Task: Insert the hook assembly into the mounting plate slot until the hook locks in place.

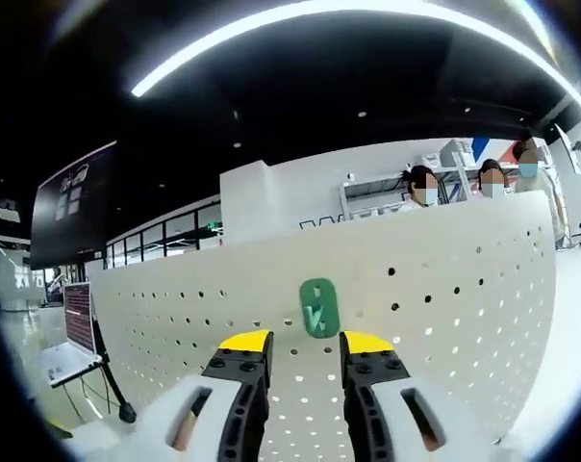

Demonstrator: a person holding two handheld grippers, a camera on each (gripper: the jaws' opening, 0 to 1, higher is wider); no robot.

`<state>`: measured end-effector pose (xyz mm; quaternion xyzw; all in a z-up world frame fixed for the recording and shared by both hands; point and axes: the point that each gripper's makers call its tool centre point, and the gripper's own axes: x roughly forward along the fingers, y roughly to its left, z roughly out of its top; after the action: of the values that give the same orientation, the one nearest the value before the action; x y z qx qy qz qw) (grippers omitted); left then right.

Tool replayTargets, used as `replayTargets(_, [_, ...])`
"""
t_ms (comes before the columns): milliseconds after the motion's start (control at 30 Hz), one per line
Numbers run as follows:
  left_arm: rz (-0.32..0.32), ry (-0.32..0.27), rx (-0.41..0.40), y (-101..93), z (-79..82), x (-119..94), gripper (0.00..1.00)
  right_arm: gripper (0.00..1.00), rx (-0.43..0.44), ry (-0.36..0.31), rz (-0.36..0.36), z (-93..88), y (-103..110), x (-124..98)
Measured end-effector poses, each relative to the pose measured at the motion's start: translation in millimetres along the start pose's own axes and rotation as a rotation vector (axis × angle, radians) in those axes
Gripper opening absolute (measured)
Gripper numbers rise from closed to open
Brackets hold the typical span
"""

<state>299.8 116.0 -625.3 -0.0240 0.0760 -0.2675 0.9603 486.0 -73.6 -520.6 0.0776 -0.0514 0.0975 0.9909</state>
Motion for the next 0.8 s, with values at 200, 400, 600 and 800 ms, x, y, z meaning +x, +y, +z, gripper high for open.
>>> replayTargets(200, [-0.004,0.000,0.003,-1.6,-0.1,0,0.64,0.26,-0.007,-0.005,0.008,2.7,1,1])
replayTargets(400, [-0.007,-0.002,0.001,-2.4,0.1,1,0.64,0.25,-0.062,0.013,0.057,0.8,8,-2])
replayTargets(600, [-0.017,-0.007,0.005,-5.6,1.2,3,0.65,0.29,-0.026,0.020,0.101,0.8,3,-8])
replayTargets(800, [-0.024,-0.012,-0.008,-6.7,1.8,6,0.65,0.29,-0.046,0.034,0.174,0.0,8,-16])
